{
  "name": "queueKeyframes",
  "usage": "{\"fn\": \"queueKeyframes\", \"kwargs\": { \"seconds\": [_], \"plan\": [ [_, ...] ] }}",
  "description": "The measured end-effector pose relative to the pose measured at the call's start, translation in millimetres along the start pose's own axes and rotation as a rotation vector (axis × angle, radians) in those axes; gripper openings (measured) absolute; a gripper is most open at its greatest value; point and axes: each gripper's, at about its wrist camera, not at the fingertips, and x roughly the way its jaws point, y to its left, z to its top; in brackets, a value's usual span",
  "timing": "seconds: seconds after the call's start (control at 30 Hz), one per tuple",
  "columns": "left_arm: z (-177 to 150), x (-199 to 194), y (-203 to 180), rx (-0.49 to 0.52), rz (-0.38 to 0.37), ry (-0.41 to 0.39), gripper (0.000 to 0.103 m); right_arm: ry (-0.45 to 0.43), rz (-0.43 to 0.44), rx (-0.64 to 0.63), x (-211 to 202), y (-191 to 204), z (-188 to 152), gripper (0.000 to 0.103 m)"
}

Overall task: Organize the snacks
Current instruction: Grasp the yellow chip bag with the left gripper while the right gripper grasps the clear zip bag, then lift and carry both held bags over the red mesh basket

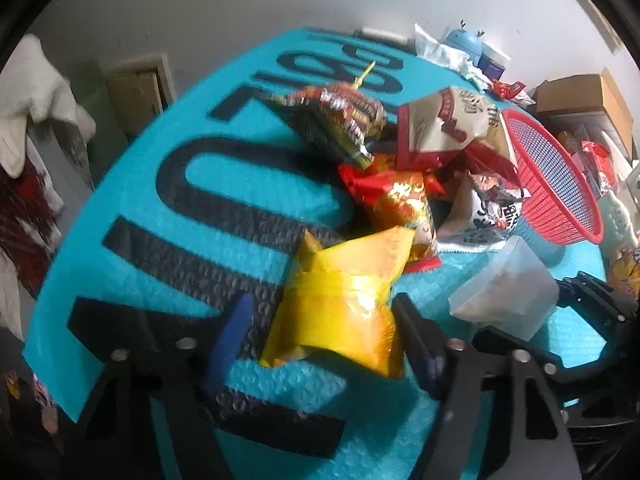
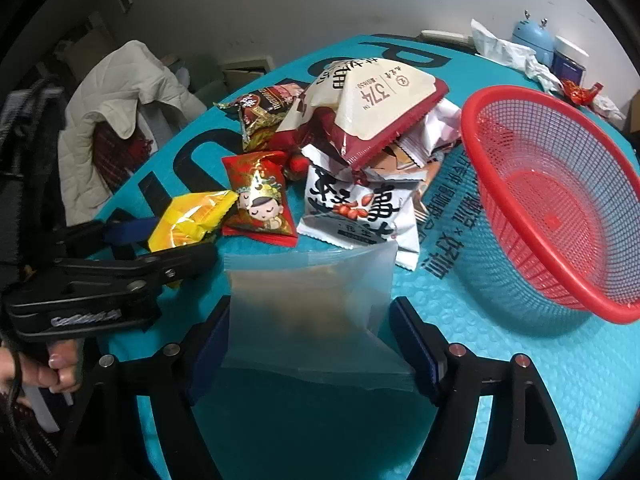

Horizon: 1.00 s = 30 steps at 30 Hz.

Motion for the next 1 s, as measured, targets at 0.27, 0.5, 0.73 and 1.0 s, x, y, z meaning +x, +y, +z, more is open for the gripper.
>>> {"fn": "queueKeyframes", "kwargs": {
  "seconds": [0.27, 0.5, 0.73, 1.0],
  "plan": [
    [-5.0, -4.9, -2.9, 0.016, -0.014, -0.023, 0.043, -0.026, 0.005, 0.000, -8.3, -2.4, -3.7, 0.073],
    [-11.7, -18.7, -10.5, 0.023, -0.033, -0.038, 0.042, -0.057, 0.019, -0.010, -19.9, 0.9, -10.6, 0.072],
    [-22.4, -32.9, -21.5, 0.047, -0.037, -0.060, 0.041, -0.099, 0.019, 0.004, -37.7, 1.0, -20.3, 0.071],
    [-33.4, -49.0, -45.0, 0.095, -0.080, -0.085, 0.041, -0.148, 0.006, 0.033, -64.4, -4.2, -36.7, 0.071]
  ]
}}
